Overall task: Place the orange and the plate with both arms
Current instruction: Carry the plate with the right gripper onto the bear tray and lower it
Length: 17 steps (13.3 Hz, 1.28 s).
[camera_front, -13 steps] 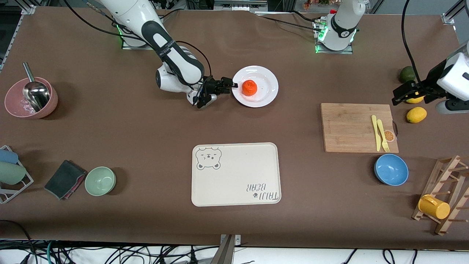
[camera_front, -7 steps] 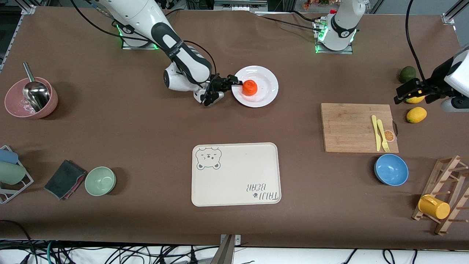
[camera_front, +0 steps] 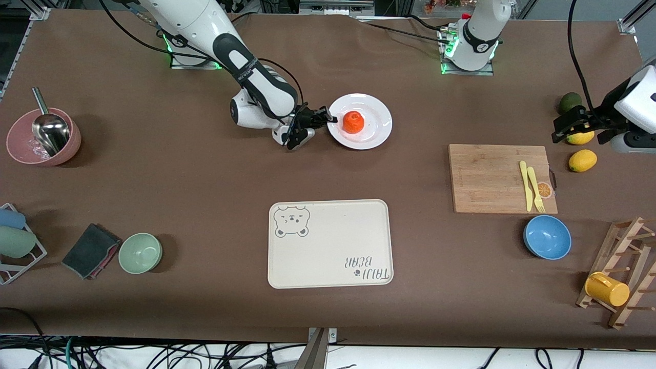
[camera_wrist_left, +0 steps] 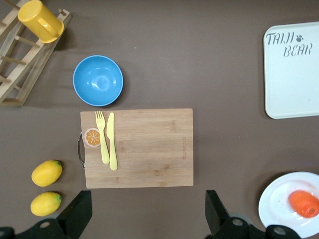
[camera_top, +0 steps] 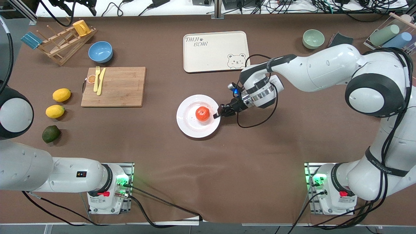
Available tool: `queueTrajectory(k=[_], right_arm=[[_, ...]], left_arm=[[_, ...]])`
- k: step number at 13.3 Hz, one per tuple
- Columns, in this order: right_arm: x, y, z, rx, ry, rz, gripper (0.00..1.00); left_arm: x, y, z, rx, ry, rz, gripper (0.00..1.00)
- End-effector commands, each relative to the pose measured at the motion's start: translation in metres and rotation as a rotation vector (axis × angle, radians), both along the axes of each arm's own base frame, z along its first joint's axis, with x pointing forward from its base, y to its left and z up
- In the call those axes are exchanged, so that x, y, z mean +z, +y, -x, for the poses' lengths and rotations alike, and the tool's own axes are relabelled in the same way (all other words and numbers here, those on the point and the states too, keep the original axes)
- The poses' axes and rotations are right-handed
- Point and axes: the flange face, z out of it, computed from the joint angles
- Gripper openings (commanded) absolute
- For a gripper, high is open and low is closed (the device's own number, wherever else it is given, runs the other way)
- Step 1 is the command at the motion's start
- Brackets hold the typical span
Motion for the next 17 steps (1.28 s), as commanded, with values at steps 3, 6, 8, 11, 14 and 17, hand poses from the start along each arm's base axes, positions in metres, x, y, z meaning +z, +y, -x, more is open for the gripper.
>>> queueTrajectory(k=[3, 6, 8, 11, 14, 17], right_arm=[[0.049, 0.006, -0.081, -0.198, 0.029, -0.075, 0.0], [0.07, -0.019, -0.148, -0.311, -0.001, -0.107, 0.0], [0.089, -0.03, -0.185, -0.402, 0.028, -0.117, 0.0], [0.1, -0.034, -0.24, -0.464, 0.087, -0.086, 0.0], [0.072, -0.039, -0.285, -0.488, 0.073, -0.075, 0.0], [0.05, -0.057, -0.316, -0.536, 0.048, -0.081, 0.0]], left_arm=[[0.003, -0.005, 0.005, 0.036, -0.015, -0.005, 1.0], [0.005, -0.015, 0.005, 0.023, -0.024, -0.004, 1.0], [0.006, -0.016, 0.005, 0.016, -0.023, -0.004, 1.0], [0.006, -0.016, 0.005, 0.004, -0.02, -0.006, 1.0], [0.005, -0.013, 0.005, 0.007, -0.017, -0.011, 1.0], [0.004, -0.008, 0.005, 0.014, -0.014, -0.014, 1.0]])
